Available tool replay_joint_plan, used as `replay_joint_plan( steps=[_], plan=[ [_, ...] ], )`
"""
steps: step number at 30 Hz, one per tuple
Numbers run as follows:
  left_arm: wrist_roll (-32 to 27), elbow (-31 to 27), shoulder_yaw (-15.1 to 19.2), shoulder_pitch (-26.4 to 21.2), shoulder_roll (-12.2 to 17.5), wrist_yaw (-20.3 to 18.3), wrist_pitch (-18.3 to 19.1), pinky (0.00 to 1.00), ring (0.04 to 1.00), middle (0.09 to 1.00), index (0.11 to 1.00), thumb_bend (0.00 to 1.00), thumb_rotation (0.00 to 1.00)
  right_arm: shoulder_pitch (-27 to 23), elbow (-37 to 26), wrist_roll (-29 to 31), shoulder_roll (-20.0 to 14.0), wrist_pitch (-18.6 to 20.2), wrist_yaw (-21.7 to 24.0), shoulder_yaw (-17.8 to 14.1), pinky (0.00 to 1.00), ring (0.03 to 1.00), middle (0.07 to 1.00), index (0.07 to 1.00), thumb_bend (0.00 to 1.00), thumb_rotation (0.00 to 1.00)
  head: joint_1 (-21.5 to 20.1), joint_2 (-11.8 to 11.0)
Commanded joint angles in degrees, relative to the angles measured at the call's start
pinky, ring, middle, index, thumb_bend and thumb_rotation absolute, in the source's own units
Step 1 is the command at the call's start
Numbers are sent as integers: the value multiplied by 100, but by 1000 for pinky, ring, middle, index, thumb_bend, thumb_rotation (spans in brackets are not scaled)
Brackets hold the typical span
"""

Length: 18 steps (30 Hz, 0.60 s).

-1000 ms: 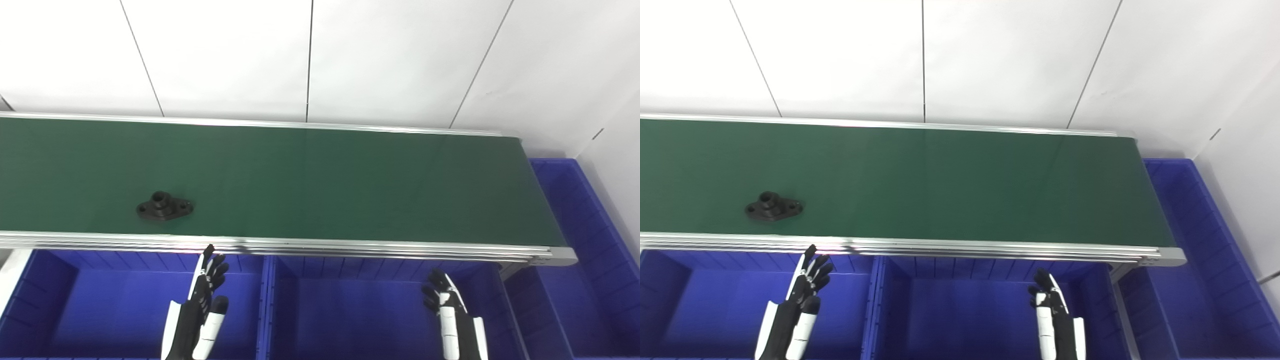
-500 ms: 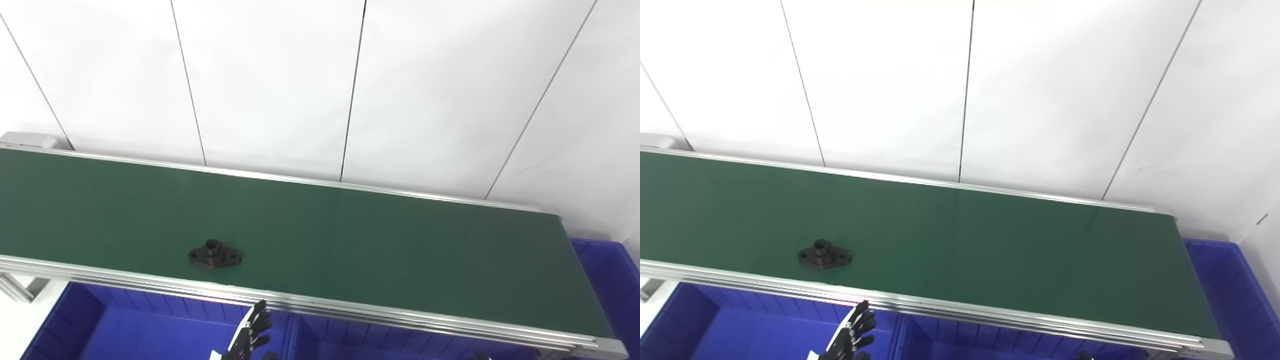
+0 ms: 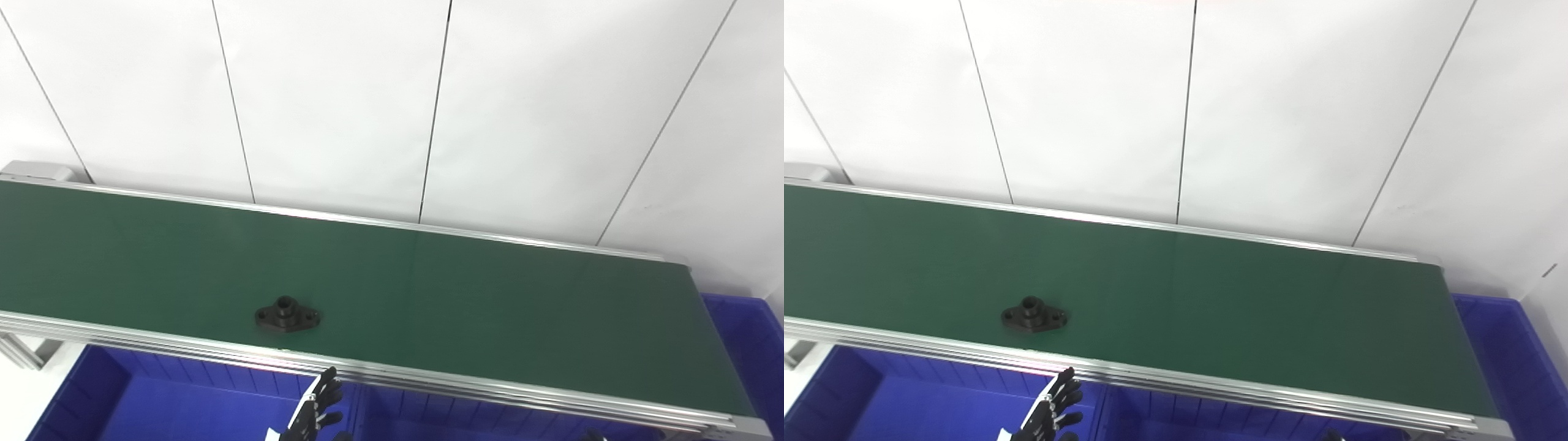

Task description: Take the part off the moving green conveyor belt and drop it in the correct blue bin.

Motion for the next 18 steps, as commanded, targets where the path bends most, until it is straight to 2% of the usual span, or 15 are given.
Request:
replay_joint_plan(
  steps=[1,3,5,6,8,11,12,13,15,18],
  plan=[
    [-57,-299,-43,23,-31,-9,22,766,857,885,905,680,837,-1,-371,-456,-22,-728,-185,46,824,828,893,913,624,753,-49,37],
    [-83,-361,-33,25,12,-43,109,782,861,884,910,693,844,-56,-523,-875,-53,-899,-272,104,855,827,878,914,692,641,-112,69],
    [-133,-376,-34,10,63,-79,146,792,864,885,914,696,848,-164,-646,-1309,-79,-920,-360,136,869,831,879,915,718,613,-144,81],
    [-160,-372,-37,1,84,-94,149,803,869,889,919,699,850,-220,-689,-1505,-89,-916,-409,146,839,831,880,914,749,600,-144,81],
    [-203,-364,-34,-22,125,-134,174,812,872,891,922,701,859,-484,-833,-2030,-81,-739,-478,200,822,834,879,907,792,569,-190,105],
    [-246,-354,-24,-40,158,-169,196,824,877,895,927,702,862,-816,-884,-2345,-39,-539,-452,283,805,834,879,904,842,521,-235,127],
    [-249,-347,-23,-46,167,-174,191,828,878,896,928,701,860,-950,-886,-2461,-10,-440,-440,315,757,800,876,893,868,466,-256,138],
    [-248,-334,-22,-53,174,-174,183,828,878,896,928,700,860,-1096,-919,-2633,23,-281,-401,355,749,795,875,892,872,459,-278,147],
    [-218,-319,-19,-61,186,-159,166,830,876,896,929,702,858,-1352,-1027,-2955,71,83,-288,451,670,754,851,877,907,416,-328,167],
    [-168,-316,-34,-54,205,-145,145,832,876,898,933,702,865,-1736,-1167,-3385,137,676,-26,632,693,749,830,853,934,370,-379,193]
  ],
)
